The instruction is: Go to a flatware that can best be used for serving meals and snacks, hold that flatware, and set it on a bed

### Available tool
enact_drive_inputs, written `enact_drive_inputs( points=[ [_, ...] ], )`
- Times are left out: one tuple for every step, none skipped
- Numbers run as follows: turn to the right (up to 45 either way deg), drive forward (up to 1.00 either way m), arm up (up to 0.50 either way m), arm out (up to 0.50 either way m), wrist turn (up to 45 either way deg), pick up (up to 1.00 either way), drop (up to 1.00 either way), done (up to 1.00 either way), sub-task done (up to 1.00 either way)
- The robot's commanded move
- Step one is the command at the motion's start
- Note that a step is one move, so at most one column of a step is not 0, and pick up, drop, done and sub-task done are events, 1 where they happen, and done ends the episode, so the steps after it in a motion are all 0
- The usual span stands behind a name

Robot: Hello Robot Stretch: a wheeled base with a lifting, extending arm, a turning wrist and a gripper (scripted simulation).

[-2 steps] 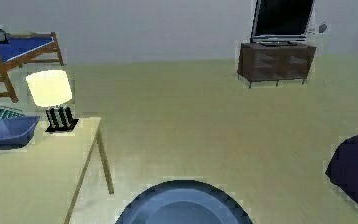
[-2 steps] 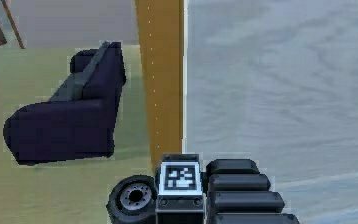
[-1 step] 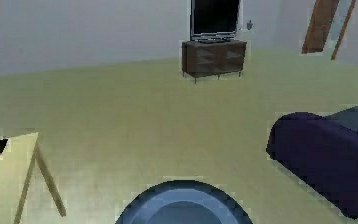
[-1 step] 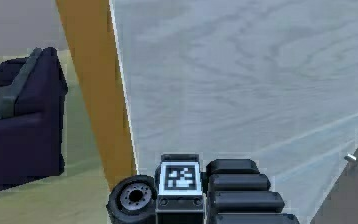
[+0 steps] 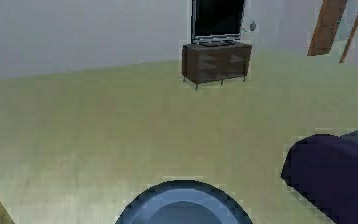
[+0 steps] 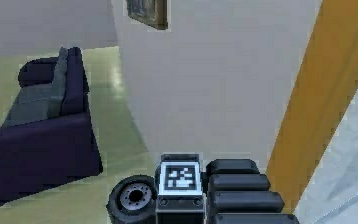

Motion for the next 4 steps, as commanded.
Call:
enact_drive_inputs(
  points=[
    [21.0, 0.0, 0.0, 0.0, 0.0, 0.0, 0.0, 0.0, 0.0],
    [0.0, 1.0, 0.0, 0.0, 0.0, 0.0, 0.0, 0.0, 0.0],
    [0.0, 0.4, 0.0, 0.0, 0.0, 0.0, 0.0, 0.0, 0.0],
    [15.0, 0.0, 0.0, 0.0, 0.0, 0.0, 0.0, 0.0, 0.0]
  ],
)
